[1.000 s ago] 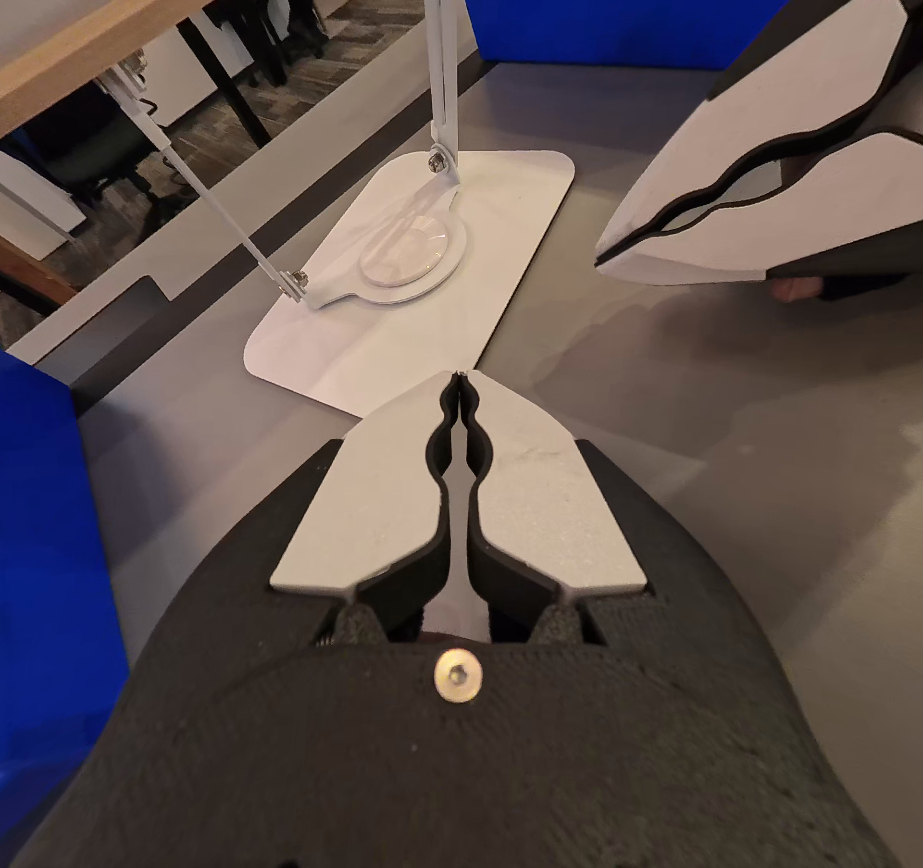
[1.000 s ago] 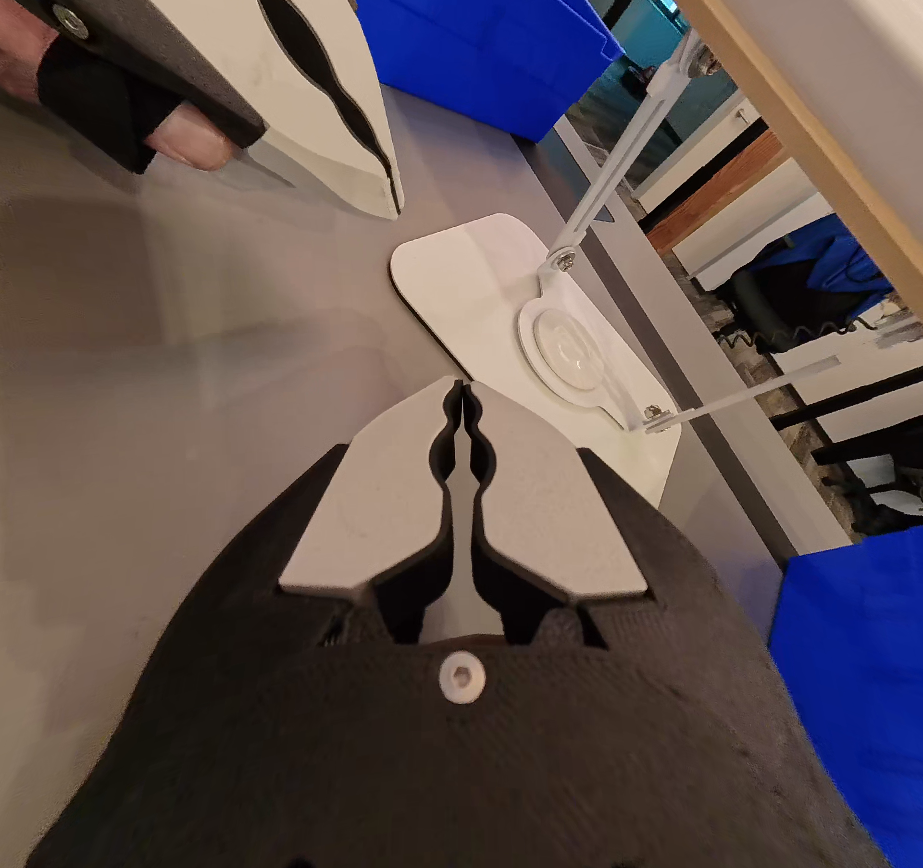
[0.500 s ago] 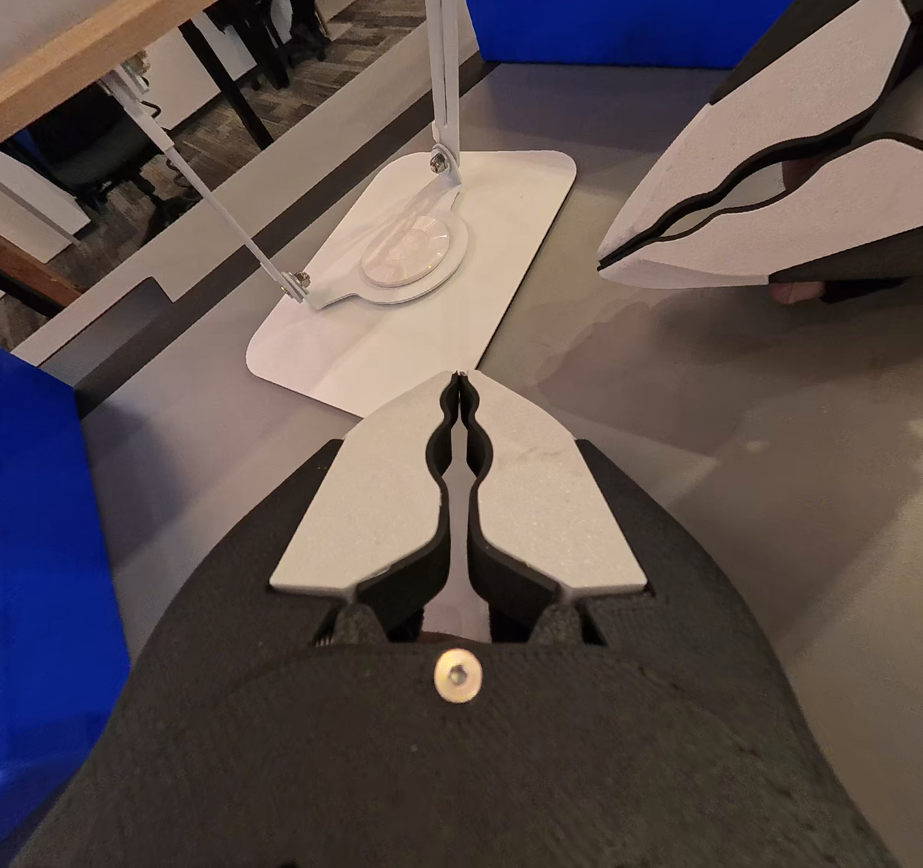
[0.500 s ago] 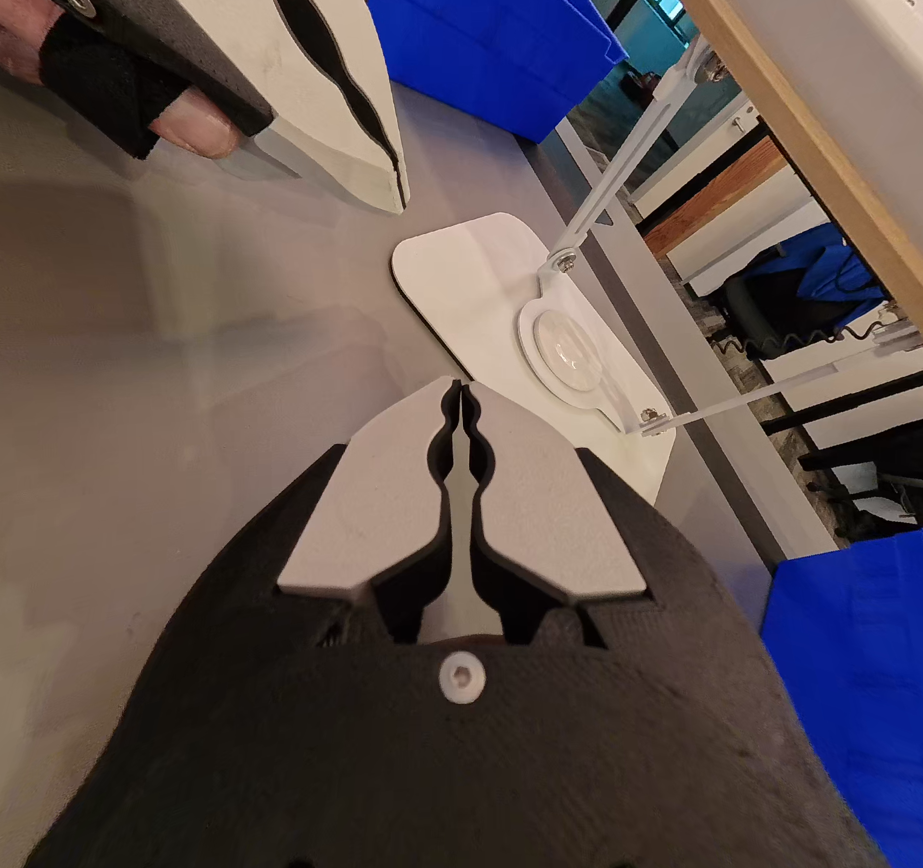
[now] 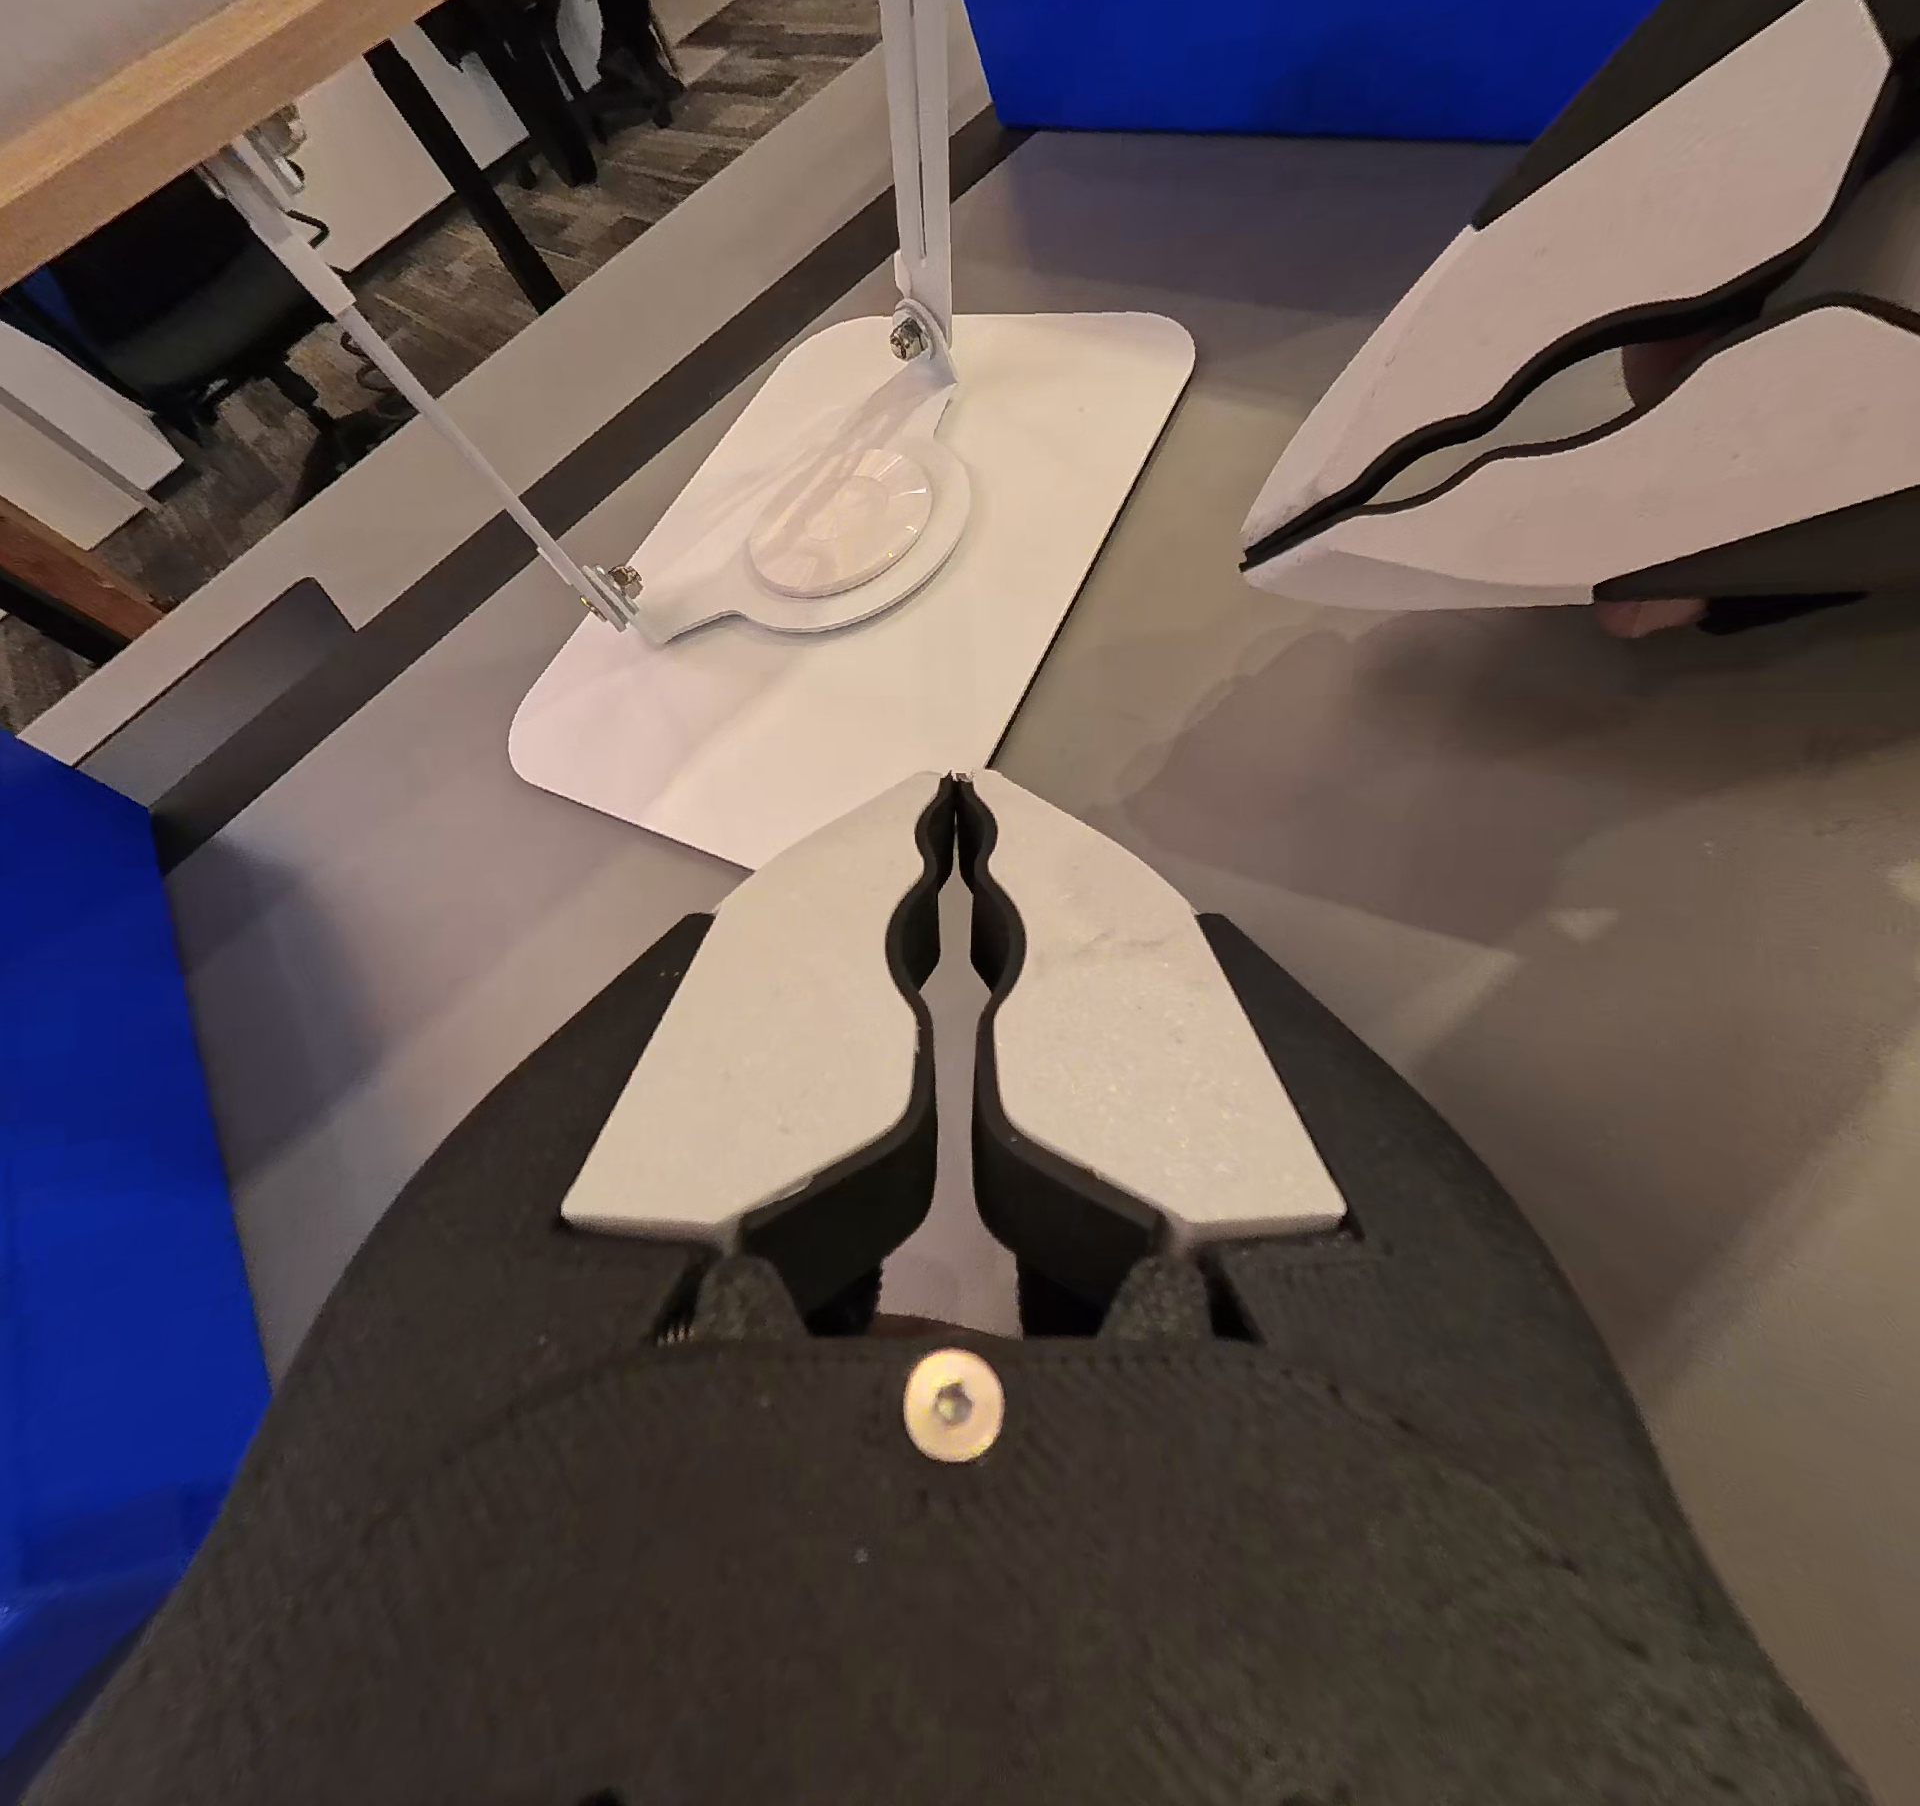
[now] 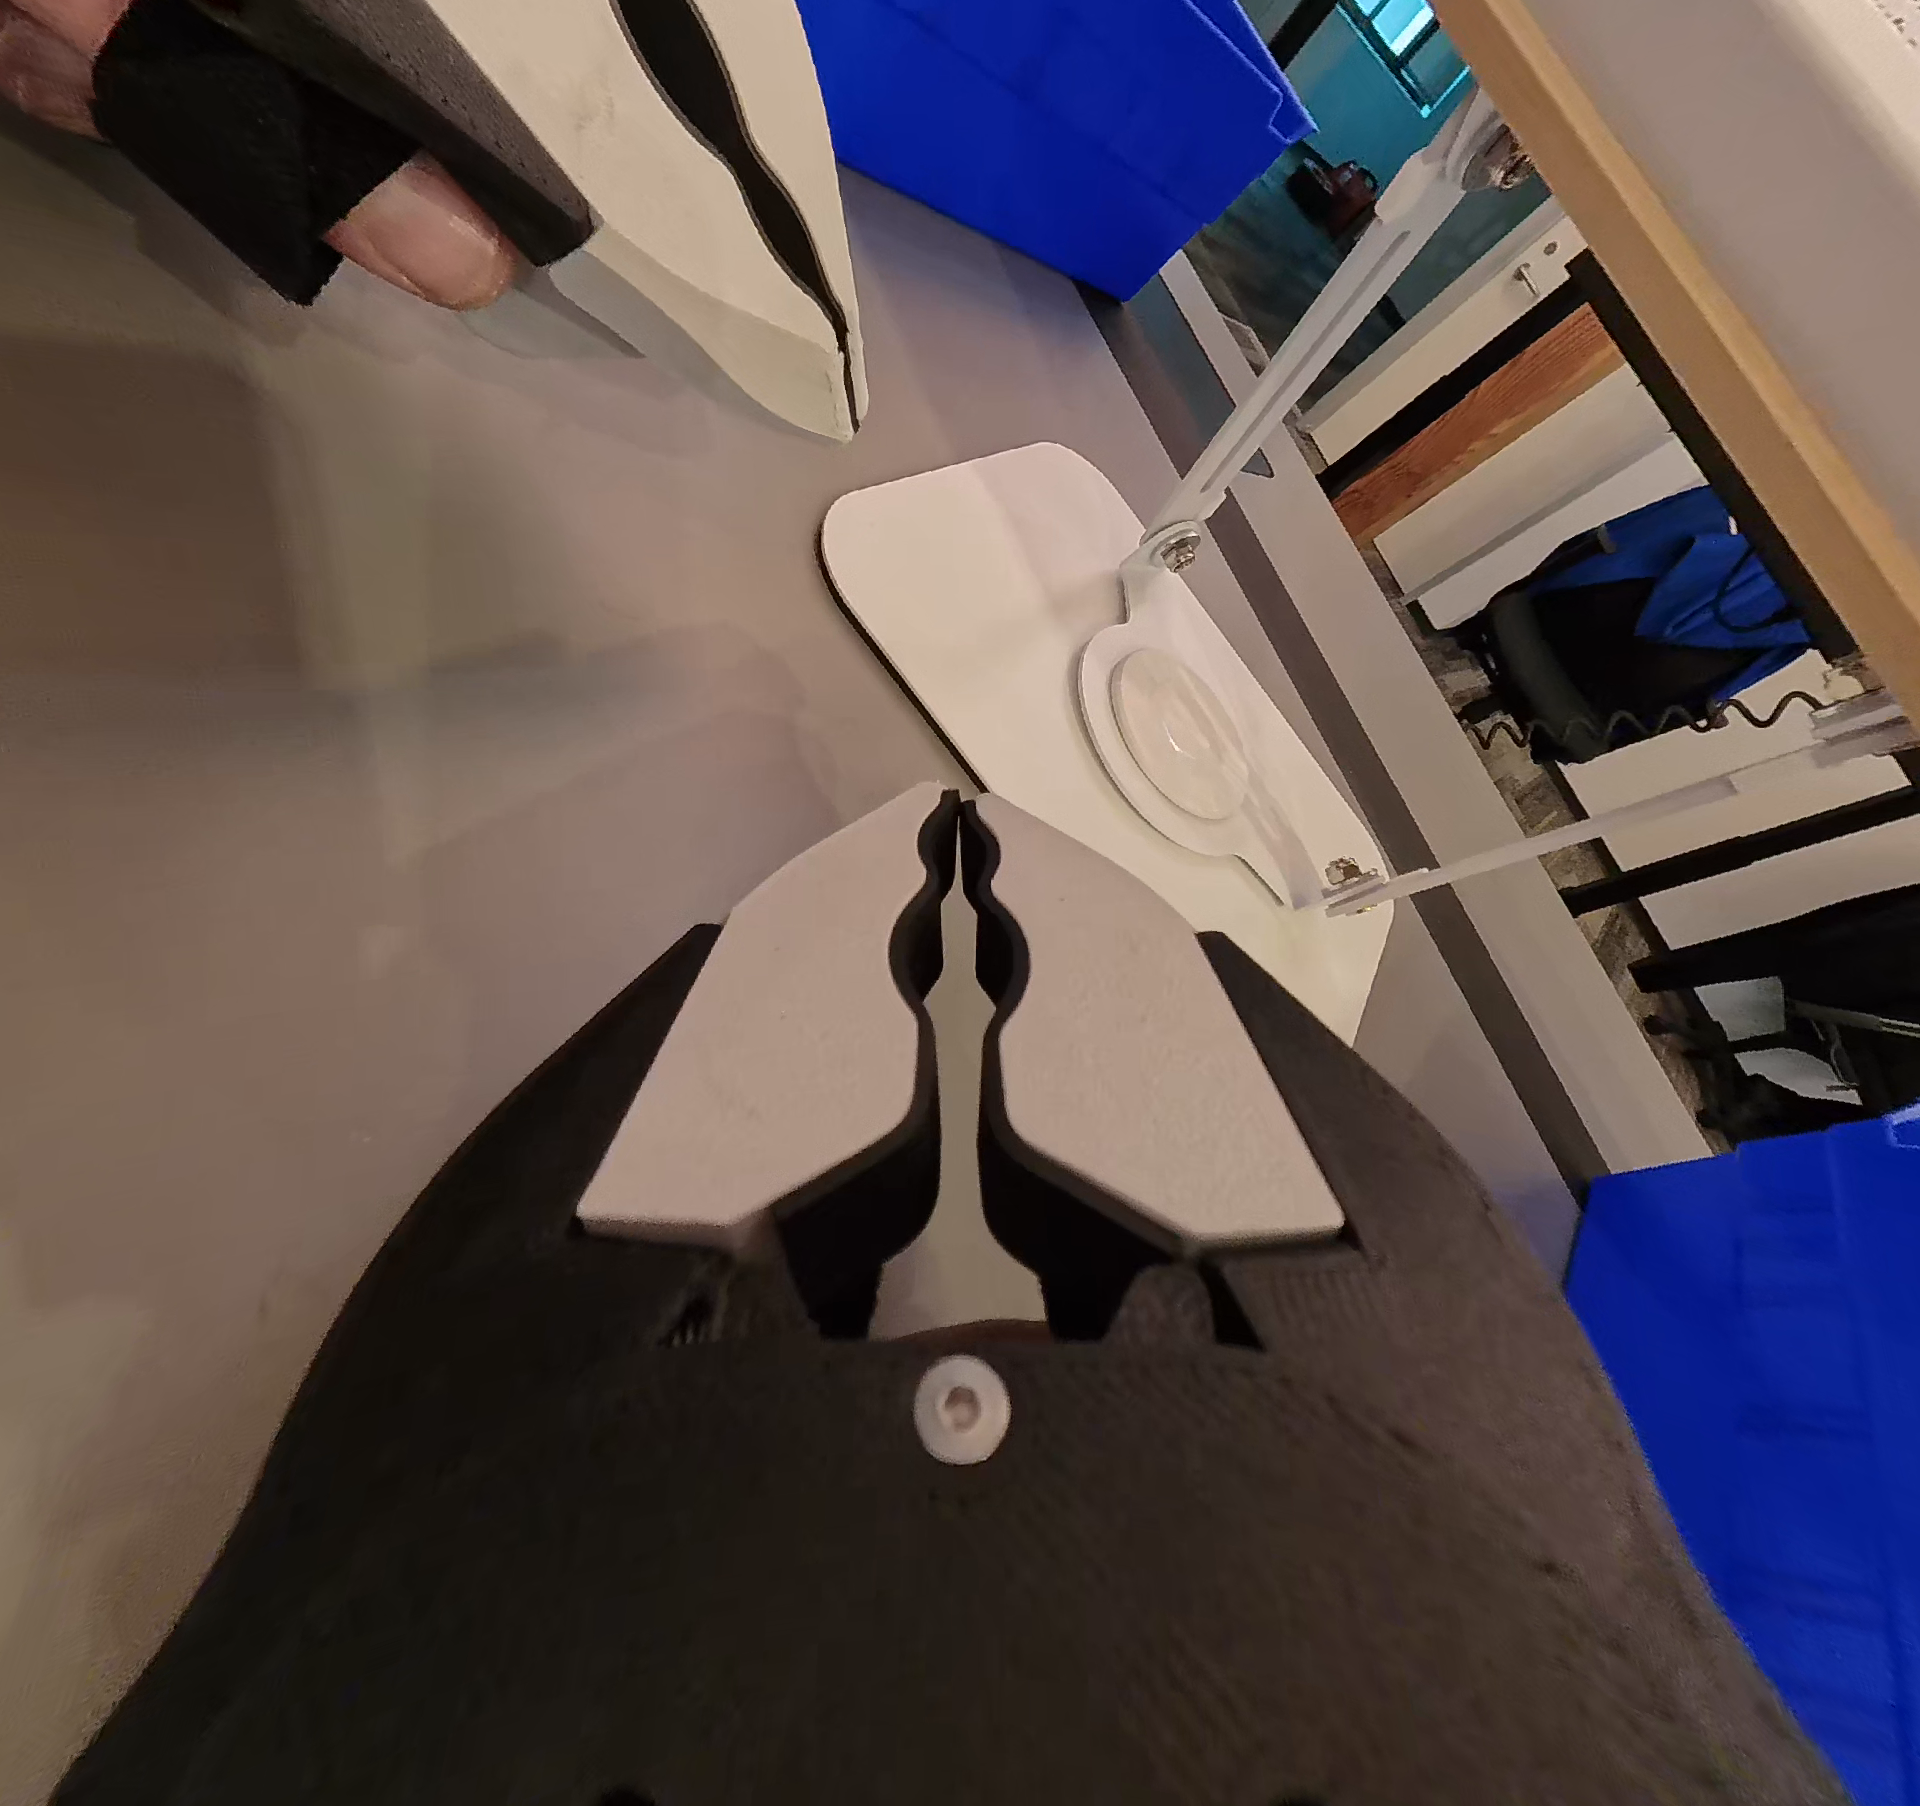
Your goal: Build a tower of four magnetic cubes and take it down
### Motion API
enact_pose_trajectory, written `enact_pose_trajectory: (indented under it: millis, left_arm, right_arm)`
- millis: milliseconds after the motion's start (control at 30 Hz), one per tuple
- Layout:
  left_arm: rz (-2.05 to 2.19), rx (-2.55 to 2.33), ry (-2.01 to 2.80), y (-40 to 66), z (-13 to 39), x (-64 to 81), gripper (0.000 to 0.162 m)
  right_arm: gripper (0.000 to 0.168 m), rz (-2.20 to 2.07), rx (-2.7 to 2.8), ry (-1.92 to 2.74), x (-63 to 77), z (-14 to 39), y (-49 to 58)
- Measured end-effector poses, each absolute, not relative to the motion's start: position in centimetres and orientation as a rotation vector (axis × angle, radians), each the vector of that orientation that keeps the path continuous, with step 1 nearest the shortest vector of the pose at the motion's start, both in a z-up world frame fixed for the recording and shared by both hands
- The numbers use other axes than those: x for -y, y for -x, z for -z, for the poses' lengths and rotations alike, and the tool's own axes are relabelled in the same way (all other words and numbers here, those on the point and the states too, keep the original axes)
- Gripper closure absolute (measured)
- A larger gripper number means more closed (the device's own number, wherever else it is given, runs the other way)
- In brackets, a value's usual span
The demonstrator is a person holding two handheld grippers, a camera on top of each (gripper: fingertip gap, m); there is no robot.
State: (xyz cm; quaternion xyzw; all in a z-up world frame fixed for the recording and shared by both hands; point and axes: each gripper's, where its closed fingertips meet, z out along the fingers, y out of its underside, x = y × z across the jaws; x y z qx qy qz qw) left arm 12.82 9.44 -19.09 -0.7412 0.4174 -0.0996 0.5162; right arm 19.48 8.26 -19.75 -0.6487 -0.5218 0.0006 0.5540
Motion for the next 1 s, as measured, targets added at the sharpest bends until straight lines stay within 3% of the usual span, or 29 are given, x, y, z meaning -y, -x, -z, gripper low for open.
enact_pose_trajectory:
  millis: [33, 1000]
  left_arm:
    - [0.237, -1.005, 1.781, -12.82, 19.13, -9.43, 0.162]
    - [0.233, -0.998, 1.766, -12.69, 18.79, -9.48, 0.162]
  right_arm:
    - [0.168, -0.001, 1.235, 1.533, -8.25, 19.77, -19.47]
    - [0.167, 0.014, 1.236, 1.521, -8.37, 19.72, -19.39]
